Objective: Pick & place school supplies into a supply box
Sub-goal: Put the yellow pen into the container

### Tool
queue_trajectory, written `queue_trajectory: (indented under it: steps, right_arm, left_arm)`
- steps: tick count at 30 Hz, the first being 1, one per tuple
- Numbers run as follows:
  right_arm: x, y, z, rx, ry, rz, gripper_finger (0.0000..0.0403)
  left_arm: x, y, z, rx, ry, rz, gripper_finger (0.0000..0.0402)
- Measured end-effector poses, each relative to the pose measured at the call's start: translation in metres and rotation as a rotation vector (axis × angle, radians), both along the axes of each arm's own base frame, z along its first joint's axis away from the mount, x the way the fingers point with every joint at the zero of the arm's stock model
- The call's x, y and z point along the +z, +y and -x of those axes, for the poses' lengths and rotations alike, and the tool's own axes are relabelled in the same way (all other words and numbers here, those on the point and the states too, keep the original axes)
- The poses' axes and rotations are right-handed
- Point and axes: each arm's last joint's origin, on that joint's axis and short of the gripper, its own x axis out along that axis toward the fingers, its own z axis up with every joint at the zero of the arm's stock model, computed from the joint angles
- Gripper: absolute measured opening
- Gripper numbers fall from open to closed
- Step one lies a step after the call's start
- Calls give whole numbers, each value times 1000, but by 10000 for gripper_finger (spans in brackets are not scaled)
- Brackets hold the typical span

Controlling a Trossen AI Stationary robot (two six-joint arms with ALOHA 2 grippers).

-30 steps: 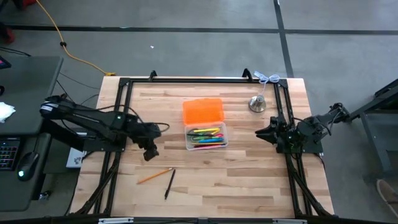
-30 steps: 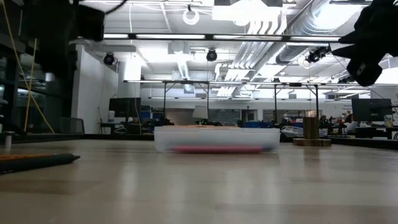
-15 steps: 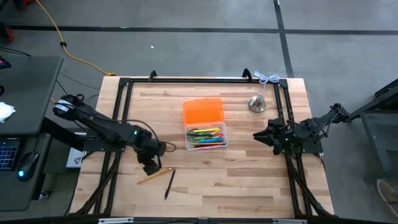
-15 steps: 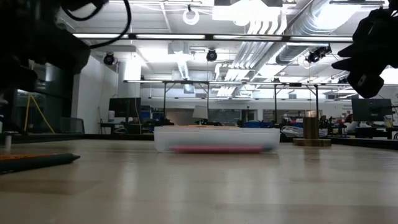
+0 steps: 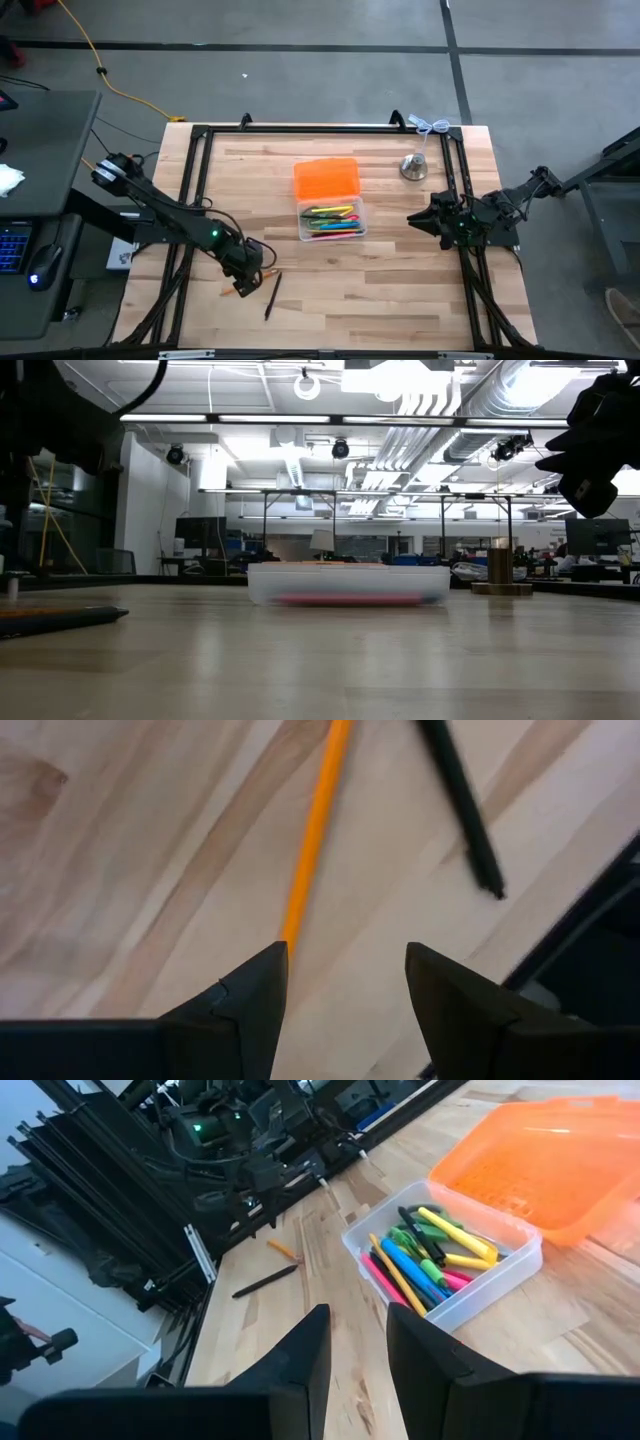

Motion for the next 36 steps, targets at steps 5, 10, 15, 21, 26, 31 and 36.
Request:
queue_trajectory:
  steps: [5,10,15,21,26,31,36]
  right_arm:
    - [0,0,0,6,6,-1,78]
    - [0,0,0,9,1,-10,78]
    - [0,0,0,7,-3,-14,78]
    - [1,0,0,3,-7,-23,78]
    - [1,0,0,1,-6,-36,78]
    - [1,0,0,0,-6,-38,78]
    - [1,0,0,0,-6,-38,78]
  left_arm:
    - [-8,-3,-7,-5,-4,-12,232]
    - [-21,-4,-8,-15,50,-53,232]
    - [-32,-5,-11,-23,82,-73,232]
    - [-40,-7,-14,-69,87,-92,232]
    - [-46,-7,-15,-91,99,-116,232]
    - [-51,-7,-16,-132,96,-152,232]
    - [-52,-6,-15,-139,90,-195,232]
